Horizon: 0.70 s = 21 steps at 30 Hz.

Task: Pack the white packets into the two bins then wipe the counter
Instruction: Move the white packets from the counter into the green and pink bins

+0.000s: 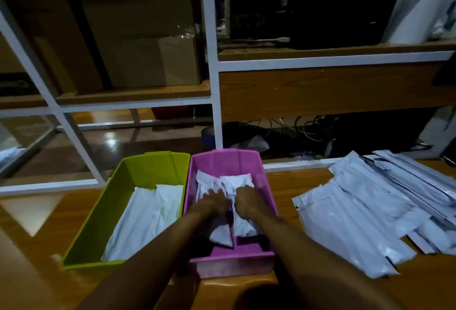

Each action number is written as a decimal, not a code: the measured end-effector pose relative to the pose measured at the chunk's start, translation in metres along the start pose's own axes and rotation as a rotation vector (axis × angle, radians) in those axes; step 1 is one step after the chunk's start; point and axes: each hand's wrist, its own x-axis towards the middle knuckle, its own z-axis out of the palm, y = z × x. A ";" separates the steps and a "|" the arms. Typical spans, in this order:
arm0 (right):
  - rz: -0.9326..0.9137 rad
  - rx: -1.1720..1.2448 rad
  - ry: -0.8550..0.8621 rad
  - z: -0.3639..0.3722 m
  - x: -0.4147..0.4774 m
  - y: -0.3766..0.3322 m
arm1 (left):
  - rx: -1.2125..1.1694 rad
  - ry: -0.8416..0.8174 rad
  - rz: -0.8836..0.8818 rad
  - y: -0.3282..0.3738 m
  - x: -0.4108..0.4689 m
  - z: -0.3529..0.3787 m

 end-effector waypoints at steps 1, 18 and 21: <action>-0.005 -0.067 -0.038 0.012 0.010 0.003 | 0.004 -0.026 0.014 -0.003 -0.001 -0.004; -0.009 -0.282 -0.604 0.038 0.025 0.021 | 0.440 -0.234 0.030 -0.003 0.027 0.027; -0.026 -0.279 -0.561 0.039 0.022 0.023 | 0.416 -0.220 0.033 -0.002 0.025 0.027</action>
